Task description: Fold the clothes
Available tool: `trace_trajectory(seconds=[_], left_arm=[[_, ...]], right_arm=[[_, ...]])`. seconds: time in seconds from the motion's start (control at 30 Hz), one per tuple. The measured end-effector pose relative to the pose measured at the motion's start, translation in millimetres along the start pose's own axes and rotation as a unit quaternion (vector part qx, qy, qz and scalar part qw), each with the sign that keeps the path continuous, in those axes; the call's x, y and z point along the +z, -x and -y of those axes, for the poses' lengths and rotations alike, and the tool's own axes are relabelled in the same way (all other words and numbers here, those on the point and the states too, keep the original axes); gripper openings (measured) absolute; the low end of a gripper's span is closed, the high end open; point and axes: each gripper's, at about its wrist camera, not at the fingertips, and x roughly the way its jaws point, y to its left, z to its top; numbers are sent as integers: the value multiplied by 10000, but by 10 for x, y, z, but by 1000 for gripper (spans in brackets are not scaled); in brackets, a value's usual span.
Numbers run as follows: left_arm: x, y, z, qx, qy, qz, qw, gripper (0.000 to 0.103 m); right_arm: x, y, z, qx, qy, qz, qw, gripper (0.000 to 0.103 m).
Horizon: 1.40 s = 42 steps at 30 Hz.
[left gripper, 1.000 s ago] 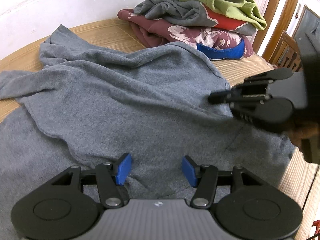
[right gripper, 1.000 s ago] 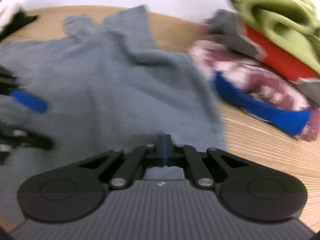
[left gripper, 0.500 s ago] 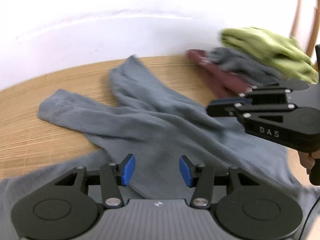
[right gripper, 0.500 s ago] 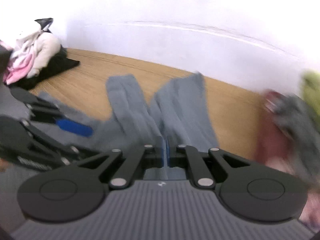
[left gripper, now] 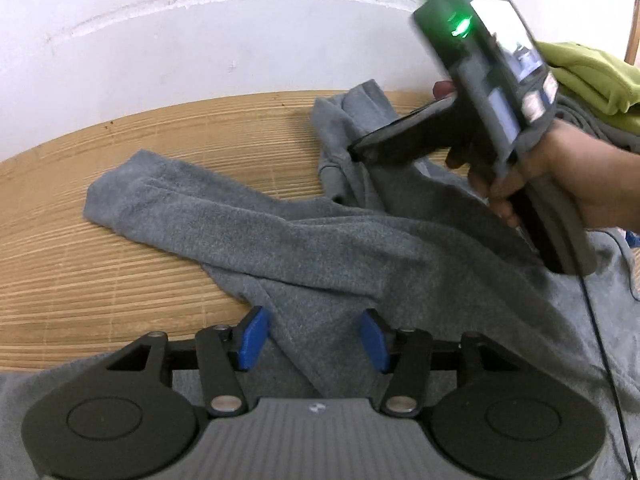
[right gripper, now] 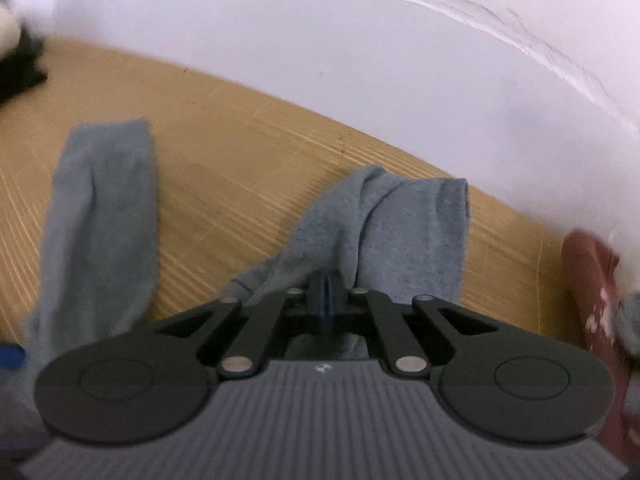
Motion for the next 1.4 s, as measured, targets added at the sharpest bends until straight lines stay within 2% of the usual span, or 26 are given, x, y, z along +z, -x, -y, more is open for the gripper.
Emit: trace_trajectory(seconds=[0.03, 0.1, 0.2, 0.27, 0.33, 0.43, 0.57, 0.67, 0.77, 0.87, 0.9, 0.93, 1.0, 1.1, 1.17, 1.27, 1.33, 1.4], left_arm=[[11, -1, -10, -8, 0, -13, 10000, 55], [35, -2, -46, -21, 77, -15, 10000, 55], [68, 5, -62, 54, 116, 138, 9998, 53], [107, -17, -70, 109, 9, 185, 9998, 53], [148, -84, -93, 67, -72, 231, 9997, 53], [114, -128, -87, 75, -221, 230, 9995, 56], [87, -144, -122, 10, -80, 285, 9996, 56], [87, -162, -124, 21, -122, 295, 9995, 56], [89, -164, -112, 28, -140, 302, 9994, 57], [89, -159, -107, 29, -126, 302, 9995, 57], [90, -159, -104, 33, -120, 303, 9995, 57], [89, -152, -95, 42, -122, 305, 9995, 57], [90, -158, -85, 59, -117, 303, 9995, 57], [79, -160, -93, 71, -67, 309, 9995, 59], [69, -158, -106, 59, -5, 308, 9995, 59], [78, -165, -98, 96, 3, 298, 9995, 60], [81, -169, -93, 107, 0, 295, 9995, 60], [70, -159, -87, 105, -1, 308, 9995, 60]], right_arm=[[34, 91, 21, 281, -85, 144, 9995, 10], [106, 284, 31, 966, -126, 431, 9943, 10], [180, 370, -144, 2020, 265, 273, 9786, 13], [175, 296, -322, 2248, 685, 46, 9720, 13], [86, 218, -503, 2164, 1237, -119, 9684, 13], [0, 198, -652, 2202, 1623, -287, 9614, 14], [-26, 249, -625, 2130, 1688, -138, 9623, 25], [9, 273, -529, 2094, 1529, -190, 9656, 37], [137, 95, -480, 2365, 1147, -413, 9639, 40], [97, 109, -530, 2295, 1420, -383, 9621, 41], [86, 126, -568, 2290, 1495, -381, 9611, 35], [77, 144, -594, 2340, 1530, -397, 9593, 20], [55, 191, -677, 2328, 1670, -380, 9573, 7], [34, 247, -793, 2002, 1900, -190, 9610, 5], [98, 288, -750, 1819, 1795, -14, 9668, 5], [242, 289, -516, 1680, 1372, 8, 9762, 5], [285, 279, -357, 1406, 1247, 67, 9822, 4], [378, 232, -108, 1377, 592, 20, 9887, 4]])
